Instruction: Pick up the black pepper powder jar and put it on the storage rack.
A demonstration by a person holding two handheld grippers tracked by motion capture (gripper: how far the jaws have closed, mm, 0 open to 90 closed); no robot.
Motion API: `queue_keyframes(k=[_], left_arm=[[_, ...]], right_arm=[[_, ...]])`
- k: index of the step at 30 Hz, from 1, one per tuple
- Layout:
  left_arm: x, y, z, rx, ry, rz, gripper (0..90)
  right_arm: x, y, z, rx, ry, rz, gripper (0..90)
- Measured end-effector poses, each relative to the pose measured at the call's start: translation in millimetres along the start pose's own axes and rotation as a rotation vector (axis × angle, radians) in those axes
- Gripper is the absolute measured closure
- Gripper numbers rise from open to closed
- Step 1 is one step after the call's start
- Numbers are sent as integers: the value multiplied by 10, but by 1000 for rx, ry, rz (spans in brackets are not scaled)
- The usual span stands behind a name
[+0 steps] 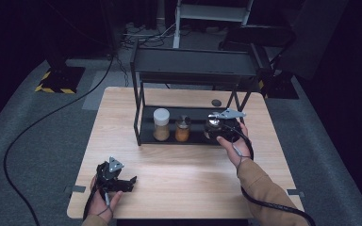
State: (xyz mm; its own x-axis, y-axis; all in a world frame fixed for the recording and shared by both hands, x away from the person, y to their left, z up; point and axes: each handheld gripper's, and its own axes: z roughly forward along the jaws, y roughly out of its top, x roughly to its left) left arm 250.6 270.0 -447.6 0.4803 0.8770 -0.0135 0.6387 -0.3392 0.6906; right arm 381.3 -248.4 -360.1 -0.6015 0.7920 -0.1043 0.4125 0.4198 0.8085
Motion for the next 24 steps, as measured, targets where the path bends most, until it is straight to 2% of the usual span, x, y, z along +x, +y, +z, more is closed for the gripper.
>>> queue_keyframes(k=[13, 24], left_arm=[[-1, 0, 2, -1, 1, 0, 5], [-1, 2, 4, -1, 1, 0, 5]], right_arm=[[36, -87, 277, 14, 5, 5, 313], [61, -134, 427, 23, 19, 20, 313]])
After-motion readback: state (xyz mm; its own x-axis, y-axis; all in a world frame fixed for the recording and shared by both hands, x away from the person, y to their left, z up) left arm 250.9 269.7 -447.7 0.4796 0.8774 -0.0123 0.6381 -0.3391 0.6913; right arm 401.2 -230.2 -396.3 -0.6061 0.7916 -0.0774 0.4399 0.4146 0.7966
